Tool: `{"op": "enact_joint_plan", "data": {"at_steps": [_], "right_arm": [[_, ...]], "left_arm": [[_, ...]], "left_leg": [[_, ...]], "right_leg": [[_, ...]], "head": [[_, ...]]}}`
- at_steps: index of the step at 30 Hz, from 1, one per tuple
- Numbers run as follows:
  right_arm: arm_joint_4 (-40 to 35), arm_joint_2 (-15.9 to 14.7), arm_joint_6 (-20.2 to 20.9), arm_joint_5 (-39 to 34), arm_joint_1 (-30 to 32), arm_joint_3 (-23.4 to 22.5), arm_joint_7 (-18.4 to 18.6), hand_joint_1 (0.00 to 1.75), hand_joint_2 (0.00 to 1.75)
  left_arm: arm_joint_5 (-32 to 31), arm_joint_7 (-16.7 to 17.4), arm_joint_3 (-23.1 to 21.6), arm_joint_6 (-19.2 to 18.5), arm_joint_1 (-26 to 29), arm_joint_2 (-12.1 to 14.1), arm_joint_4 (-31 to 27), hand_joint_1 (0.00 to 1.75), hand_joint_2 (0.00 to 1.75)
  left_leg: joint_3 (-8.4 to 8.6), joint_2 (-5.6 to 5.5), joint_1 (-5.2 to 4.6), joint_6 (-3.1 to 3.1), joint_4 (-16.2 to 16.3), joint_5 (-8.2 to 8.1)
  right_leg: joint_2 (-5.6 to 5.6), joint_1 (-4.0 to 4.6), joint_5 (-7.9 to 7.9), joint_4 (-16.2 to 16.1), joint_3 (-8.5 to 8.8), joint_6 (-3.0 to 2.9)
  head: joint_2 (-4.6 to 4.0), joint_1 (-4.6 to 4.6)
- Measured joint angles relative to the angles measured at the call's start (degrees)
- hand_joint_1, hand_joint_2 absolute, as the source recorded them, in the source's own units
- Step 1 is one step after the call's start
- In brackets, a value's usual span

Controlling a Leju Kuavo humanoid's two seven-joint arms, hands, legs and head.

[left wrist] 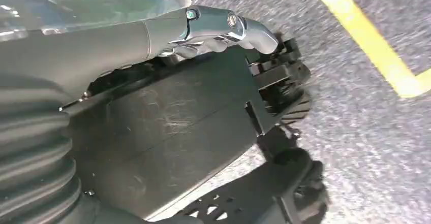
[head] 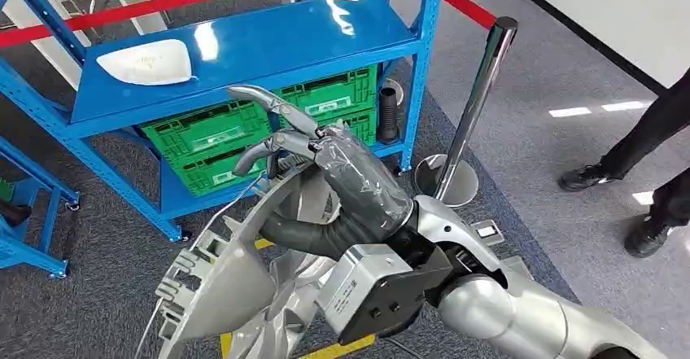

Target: Take the parts from the cabinet and place them on the table.

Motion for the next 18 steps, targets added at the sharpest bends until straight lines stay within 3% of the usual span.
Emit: {"op": "enact_joint_plan", "data": {"at_steps": [1,3,4,5,6,8,9,10,11,12,13,14,15,16,17,18], "right_arm": [[0.0,0.0,0.0,0.0,0.0,0.0,0.0,1.75,1.75],[0.0,0.0,0.0,0.0,0.0,0.0,0.0,1.75,1.75],[0.0,0.0,0.0,0.0,0.0,0.0,0.0,1.75,1.75],[0.0,0.0,0.0,0.0,-0.1,0.0,0.0,1.75,1.75],[0.0,0.1,0.0,0.0,-0.1,0.0,0.0,1.75,1.75],[0.0,0.2,0.0,0.0,-0.1,0.0,0.0,1.75,1.75],[0.0,0.1,0.0,0.0,0.0,0.0,0.0,1.75,1.75],[0.0,0.1,0.0,0.0,-0.1,0.0,0.0,1.75,1.75],[0.0,0.1,0.0,0.0,-0.1,0.0,0.0,1.75,1.75],[0.0,0.1,0.0,0.1,0.0,0.0,0.0,1.75,1.75],[0.0,0.1,0.0,0.2,0.0,0.0,0.0,1.75,1.75],[0.0,0.0,0.0,0.5,0.1,0.1,0.0,1.75,1.75],[0.0,0.0,0.0,0.7,0.1,0.1,0.0,1.75,1.75],[0.0,0.0,0.0,0.8,0.2,0.1,0.0,1.75,1.75],[0.0,0.0,0.0,0.9,0.1,0.2,0.0,1.75,1.75],[0.0,0.0,0.0,0.9,0.1,0.1,0.0,1.75,1.75]], "left_arm": [[0.1,0.1,0.0,0.0,0.1,0.0,0.0,0.0,1.75],[0.1,0.4,0.0,0.0,0.3,0.0,0.0,0.0,1.75],[0.1,0.4,0.0,0.0,0.4,0.0,0.0,0.0,1.75],[0.1,0.4,-0.1,-0.1,0.4,0.0,0.0,0.0,1.75],[0.1,0.4,-0.1,-0.1,0.3,0.0,0.0,0.0,1.75],[0.1,0.5,-0.1,-0.2,0.6,0.0,0.0,0.0,1.75],[0.1,0.5,-0.1,-0.2,0.8,0.0,0.0,0.0,1.75],[0.1,0.5,-0.1,-0.2,0.8,0.0,0.0,0.0,1.75],[0.1,0.6,-0.1,-0.3,0.8,-0.1,0.0,0.0,1.75],[0.1,0.6,-0.1,-0.3,0.8,-0.2,0.0,0.0,1.75],[0.1,0.6,-0.1,-0.3,0.8,-0.3,0.0,0.0,1.75],[0.1,0.6,-0.1,-0.3,0.8,-0.3,0.0,0.0,1.75],[0.1,0.6,-0.1,-0.4,0.7,-0.3,0.0,0.0,1.75],[0.1,0.6,0.0,-0.4,0.6,-0.2,0.0,0.0,1.75],[0.1,0.5,0.0,-0.3,0.6,-0.2,0.0,0.0,1.75],[0.0,0.5,0.0,-0.3,0.5,-0.2,0.0,0.0,1.75]], "left_leg": [[1.81,-0.01,-0.01,0.2,-1.2,1.94],[7.55,-0.07,-0.09,0.96,-8.7,5.4],[10.86,-0.17,-0.22,1.57,-13.5,4.93],[13.3,-0.14,-0.5,2.03,-18.1,3.38],[13.6,-0.15,-0.55,2.0,-19.2,2.89],[13.0,-0.14,-0.98,2.62,-19.2,3.73],[12.38,-0.11,-0.74,3.02,-19.9,4.87],[11.85,0.23,-0.44,3.19,-20.2,5.8],[10.95,0.24,-0.43,3.56,-20.2,6.36],[10.07,0.27,-0.44,3.66,-20.0,7.01],[9.2,0.29,-0.46,3.71,-20.0,7.64],[8.29,0.36,-0.47,3.69,-19.9,8.34],[7.46,0.44,-0.5,3.66,-19.7,9.05],[6.29,0.47,-0.5,3.53,-19.4,9.74],[5.08,0.47,-0.5,3.38,-18.9,10.28],[3.91,0.46,-0.5,3.22,-18.3,10.69]], "right_leg": [[0.08,0.09,0.64,0.2,-0.98,0.04],[0.2,0.27,1.77,0.4,-2.5,0.22],[0.2,0.28,2.34,0.4,-2.92,0.31],[0.23,0.58,2.87,0.5,-3.29,0.72],[0.03,0.43,3.51,0.3,-3.5,0.99],[-0.05,0.07,4.84,-0.4,-3.45,1.72],[0.01,0.16,5.18,-0.7,-3.61,2.12],[0.2,0.08,3.24,0.0,-4.17,2.39],[0.22,0.09,-0.41,2.5,-4.98,2.58],[0.21,0.03,-4.35,6.7,-6.02,2.8],[0.22,0.0,-7.18,10.9,-6.91,2.94],[0.22,0.0,-8.5,15.0,-7.54,3.11],[0.21,-0.02,-7.81,17.7,-7.59,3.2],[0.21,-0.06,-5.5,18.1,-6.65,3.22],[0.2,-0.07,-2.84,16.4,-4.68,3.13],[0.18,-0.07,-1.15,12.4,-1.5,2.97]], "head": [[0.0,-0.02],[0.0,-0.17],[0.0,-0.24],[0.0,-0.22],[0.0,-0.13],[0.0,-0.2],[0.0,-0.24],[0.0,-0.18],[0.0,0.09],[0.0,0.42],[0.0,0.57],[0.0,0.68],[0.0,0.76],[0.0,0.87],[0.0,0.9],[0.0,0.94]]}}
